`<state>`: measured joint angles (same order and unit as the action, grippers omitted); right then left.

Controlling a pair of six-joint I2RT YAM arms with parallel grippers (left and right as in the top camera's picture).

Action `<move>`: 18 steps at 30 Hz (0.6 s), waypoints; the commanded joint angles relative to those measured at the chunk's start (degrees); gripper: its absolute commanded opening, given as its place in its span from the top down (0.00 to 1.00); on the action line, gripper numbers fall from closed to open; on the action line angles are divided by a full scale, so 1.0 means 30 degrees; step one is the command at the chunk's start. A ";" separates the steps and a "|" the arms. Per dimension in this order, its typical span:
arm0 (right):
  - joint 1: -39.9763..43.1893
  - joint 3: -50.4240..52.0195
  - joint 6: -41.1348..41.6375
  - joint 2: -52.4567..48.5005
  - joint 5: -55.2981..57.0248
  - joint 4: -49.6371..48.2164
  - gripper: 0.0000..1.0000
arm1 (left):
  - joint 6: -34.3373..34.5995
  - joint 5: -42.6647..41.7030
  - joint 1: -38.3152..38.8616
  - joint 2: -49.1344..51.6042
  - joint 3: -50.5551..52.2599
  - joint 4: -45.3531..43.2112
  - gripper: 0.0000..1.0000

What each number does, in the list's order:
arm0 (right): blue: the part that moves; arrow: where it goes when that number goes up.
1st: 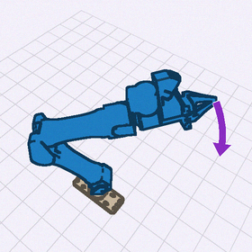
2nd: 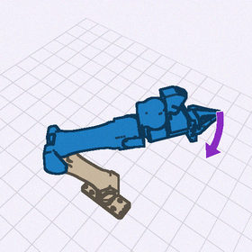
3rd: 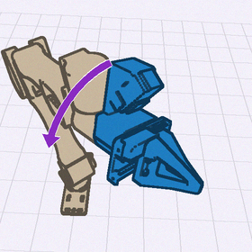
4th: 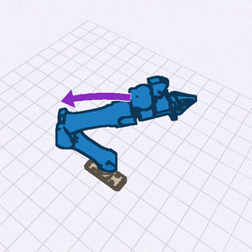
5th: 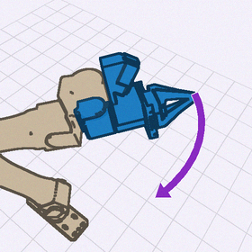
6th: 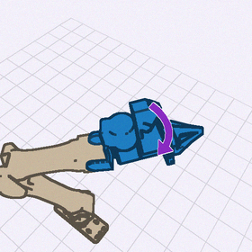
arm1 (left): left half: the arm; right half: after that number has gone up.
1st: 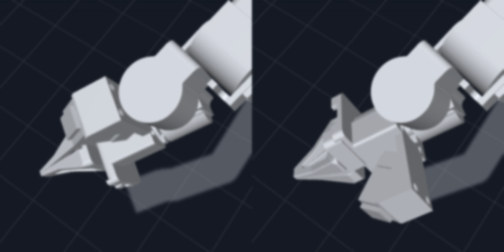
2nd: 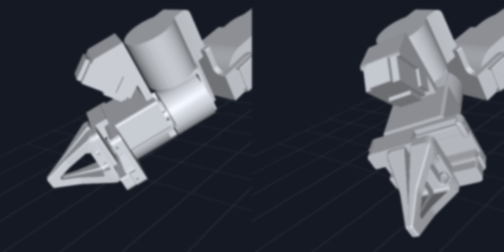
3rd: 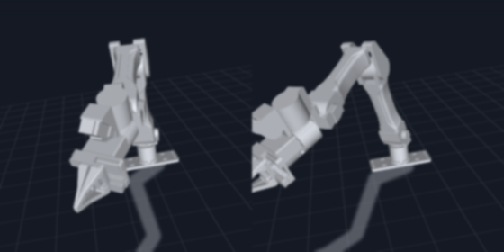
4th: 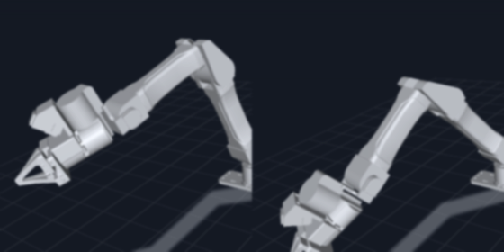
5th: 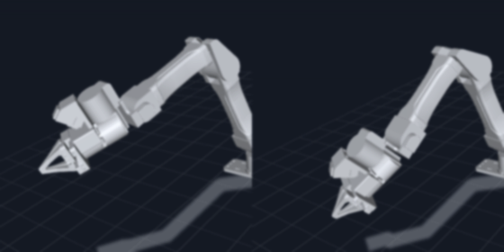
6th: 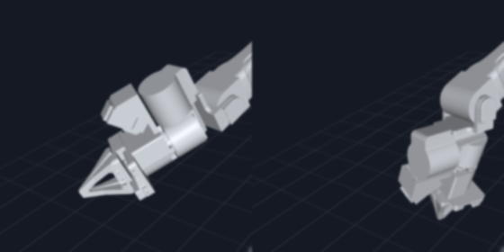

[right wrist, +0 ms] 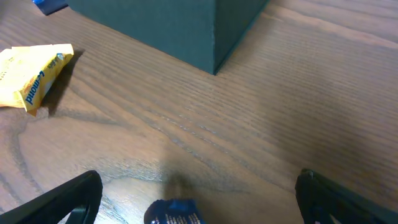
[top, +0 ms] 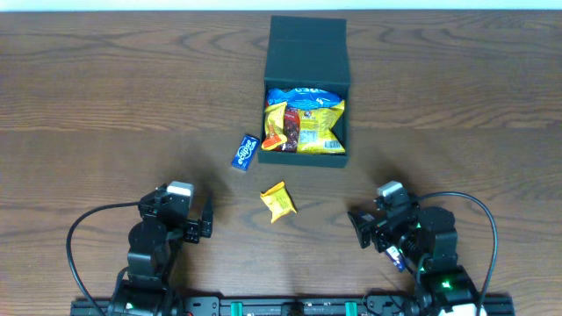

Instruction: Pack container

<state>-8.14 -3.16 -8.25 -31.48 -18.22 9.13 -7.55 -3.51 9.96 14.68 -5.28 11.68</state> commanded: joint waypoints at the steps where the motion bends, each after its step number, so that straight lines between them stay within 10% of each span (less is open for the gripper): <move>1: 0.0117 0.0073 -0.0204 0.0044 -0.0007 0.0022 0.01 | -0.0204 0.0532 -0.0066 -0.0168 0.0568 0.0109 0.05; 18: 0.0117 0.0073 -0.2645 0.0044 0.2703 -0.1297 0.01 | -0.0204 0.0532 -0.0066 -0.0168 0.0568 0.0109 0.05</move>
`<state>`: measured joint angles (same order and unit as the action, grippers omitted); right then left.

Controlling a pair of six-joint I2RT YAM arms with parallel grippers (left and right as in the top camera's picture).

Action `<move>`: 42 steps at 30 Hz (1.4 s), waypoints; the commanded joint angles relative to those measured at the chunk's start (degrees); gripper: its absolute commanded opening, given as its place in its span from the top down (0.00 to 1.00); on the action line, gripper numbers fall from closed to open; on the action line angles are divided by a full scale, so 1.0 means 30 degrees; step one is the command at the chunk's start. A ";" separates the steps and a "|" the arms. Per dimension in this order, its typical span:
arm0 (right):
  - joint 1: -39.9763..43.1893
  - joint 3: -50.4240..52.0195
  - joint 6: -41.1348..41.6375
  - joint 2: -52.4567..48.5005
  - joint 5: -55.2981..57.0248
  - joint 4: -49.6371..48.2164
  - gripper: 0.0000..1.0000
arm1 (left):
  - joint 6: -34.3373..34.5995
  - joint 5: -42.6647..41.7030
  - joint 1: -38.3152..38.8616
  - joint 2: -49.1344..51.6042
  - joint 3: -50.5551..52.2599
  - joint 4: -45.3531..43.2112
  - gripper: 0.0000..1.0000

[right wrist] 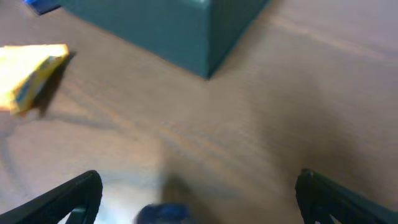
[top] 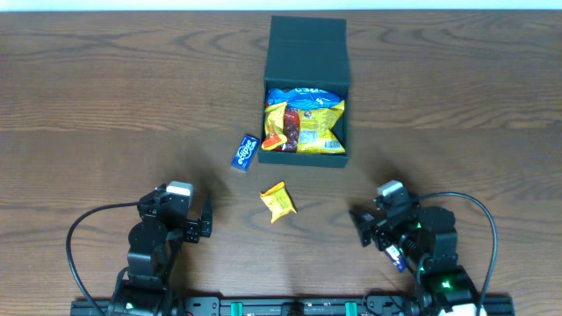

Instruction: Pack container

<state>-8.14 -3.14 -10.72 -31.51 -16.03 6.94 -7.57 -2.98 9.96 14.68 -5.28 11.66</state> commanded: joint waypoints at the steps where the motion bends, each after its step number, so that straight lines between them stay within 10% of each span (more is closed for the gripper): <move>1: 0.0117 0.0066 -0.1938 0.0051 0.2310 -0.0685 0.01 | -0.0197 0.0357 -0.0066 -0.0168 0.0568 0.0117 0.05; 20: 0.0080 -0.0372 0.3723 0.0051 -0.2812 -0.9457 0.01 | -0.0197 0.0357 -0.0066 -0.0168 0.0568 0.0117 0.05; 42: -0.5027 -1.5591 0.3679 -1.0579 -0.8306 0.8750 0.01 | -0.0197 0.0357 -0.0066 -0.0168 0.0568 0.0117 0.05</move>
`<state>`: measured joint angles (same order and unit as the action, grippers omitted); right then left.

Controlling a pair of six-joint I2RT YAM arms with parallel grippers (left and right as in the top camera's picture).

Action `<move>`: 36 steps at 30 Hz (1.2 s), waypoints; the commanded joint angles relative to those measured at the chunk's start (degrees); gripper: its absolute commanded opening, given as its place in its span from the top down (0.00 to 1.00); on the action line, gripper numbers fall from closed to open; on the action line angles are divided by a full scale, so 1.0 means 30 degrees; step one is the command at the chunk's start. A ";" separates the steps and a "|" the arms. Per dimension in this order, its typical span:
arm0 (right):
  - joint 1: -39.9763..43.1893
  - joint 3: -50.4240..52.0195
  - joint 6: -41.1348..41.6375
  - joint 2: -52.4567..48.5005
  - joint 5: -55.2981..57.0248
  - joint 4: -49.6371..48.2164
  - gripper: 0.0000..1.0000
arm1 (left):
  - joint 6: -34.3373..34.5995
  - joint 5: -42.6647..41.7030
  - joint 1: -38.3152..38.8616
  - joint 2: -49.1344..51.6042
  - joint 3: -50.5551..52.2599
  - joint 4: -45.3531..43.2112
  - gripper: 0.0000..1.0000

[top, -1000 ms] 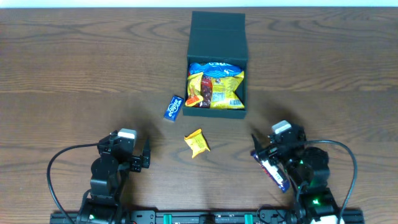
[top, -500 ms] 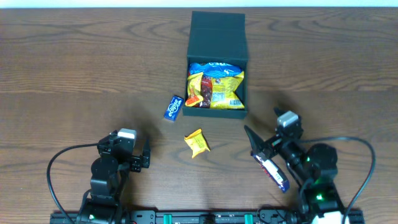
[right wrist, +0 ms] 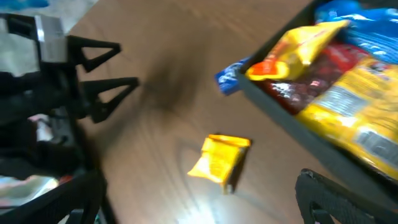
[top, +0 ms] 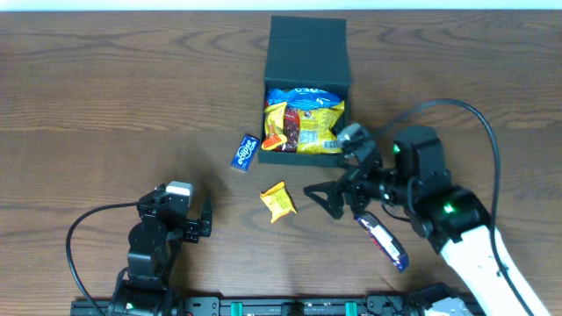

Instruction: Pack container

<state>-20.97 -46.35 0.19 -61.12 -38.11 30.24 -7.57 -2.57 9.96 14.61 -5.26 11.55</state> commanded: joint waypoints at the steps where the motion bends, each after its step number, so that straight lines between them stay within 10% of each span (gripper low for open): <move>1: -0.1078 -0.1508 -0.0175 -0.0984 -0.0882 0.1443 0.01 | -0.0197 0.0219 -0.0066 -0.0146 0.0561 0.0153 0.05; 4: -0.2033 -0.2776 0.1384 -0.1967 -0.0248 0.1698 0.07 | -0.0197 0.0219 -0.0066 -0.0146 0.0561 0.0153 0.05; 10: -0.3184 -0.5807 1.3216 -0.3249 0.6156 0.4255 0.07 | -0.0197 0.0219 -0.0066 -0.0146 0.0561 0.0153 0.05; 16: -0.4838 -0.7759 1.3595 -0.4605 0.6244 0.3191 0.01 | -0.0197 0.0219 -0.0066 -0.0146 0.0561 0.0153 0.05; 24: -0.6288 -1.0899 2.1864 -0.8116 0.8349 0.4160 0.12 | -0.0197 0.0219 -0.0066 -0.0146 0.0561 0.0153 0.05; 36: -0.9165 -1.3267 2.1041 -0.9020 1.9081 1.6677 0.01 | -0.0197 0.0219 -0.0066 -0.0146 0.0561 0.0153 0.05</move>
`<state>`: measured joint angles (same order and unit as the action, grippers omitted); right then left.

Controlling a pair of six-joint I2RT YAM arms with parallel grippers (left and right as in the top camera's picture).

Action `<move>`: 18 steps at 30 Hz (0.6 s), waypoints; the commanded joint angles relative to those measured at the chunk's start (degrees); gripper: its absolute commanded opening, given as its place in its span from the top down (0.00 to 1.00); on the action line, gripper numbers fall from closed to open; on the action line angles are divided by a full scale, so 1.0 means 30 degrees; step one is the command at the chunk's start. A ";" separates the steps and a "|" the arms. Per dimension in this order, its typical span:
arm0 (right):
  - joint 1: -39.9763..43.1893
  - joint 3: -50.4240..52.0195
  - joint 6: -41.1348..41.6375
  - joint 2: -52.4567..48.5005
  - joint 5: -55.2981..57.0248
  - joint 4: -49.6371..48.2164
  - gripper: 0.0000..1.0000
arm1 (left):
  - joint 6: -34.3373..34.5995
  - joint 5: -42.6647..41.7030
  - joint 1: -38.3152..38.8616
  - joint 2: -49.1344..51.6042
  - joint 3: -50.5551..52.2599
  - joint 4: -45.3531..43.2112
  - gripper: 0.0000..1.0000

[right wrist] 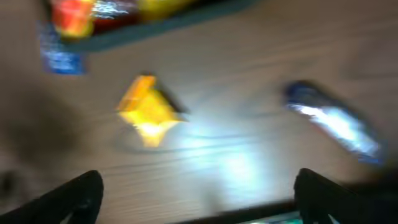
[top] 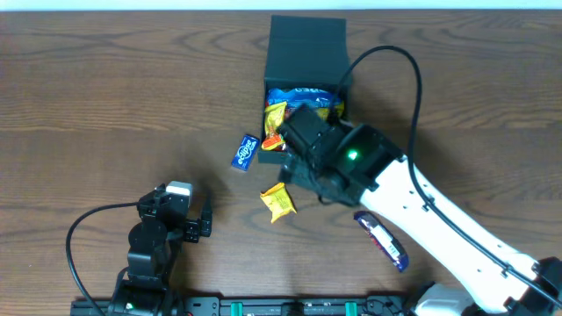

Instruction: Pack container

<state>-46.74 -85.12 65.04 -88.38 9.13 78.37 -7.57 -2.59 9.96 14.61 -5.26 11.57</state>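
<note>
The dark green box (top: 306,48) stands open at the back centre, with several snack bags (top: 303,98) inside. A yellow packet (top: 278,201) lies on the table in front of it, blurred in the right wrist view (right wrist: 147,111). A small blue packet (top: 245,151) lies left of the box. To the right lies a blue and silver bar (top: 382,240), also blurred (right wrist: 336,124). My right gripper (top: 307,180) hangs open over the box's front edge, above and right of the yellow packet, holding nothing (right wrist: 199,199). My left gripper (top: 205,223) rests open at the front left.
The right arm (top: 439,219) reaches across from the front right corner to the box, passing over the bar. A black cable (top: 413,88) loops above it. The left arm's cable (top: 79,237) curls at the front left.
My right gripper has moved left, from right of the box front to over its front edge, and has turned. The packets, the bar and the left arm lie as before.
My right gripper sat low at the front right with the blue bar right under it. It stayed there a moment later. Then it was out beside the box with the bar left lying on the table. Now it hangs open by the yellow packet.
</note>
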 commanded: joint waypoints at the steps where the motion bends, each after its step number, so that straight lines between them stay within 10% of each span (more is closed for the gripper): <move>1: -0.0838 -0.0342 -0.1464 0.0066 0.4014 0.1158 0.01 | -0.0197 0.0226 -0.0066 -0.0146 0.0561 0.0146 0.05; 18: 0.1457 0.3359 -2.2039 0.3912 -0.1129 0.0393 0.01 | -0.0197 0.0226 -0.0066 -0.0146 0.0561 0.0146 0.05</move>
<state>-45.43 -78.22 8.99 -80.01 10.24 79.94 -7.55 -2.59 9.96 14.61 -5.26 11.57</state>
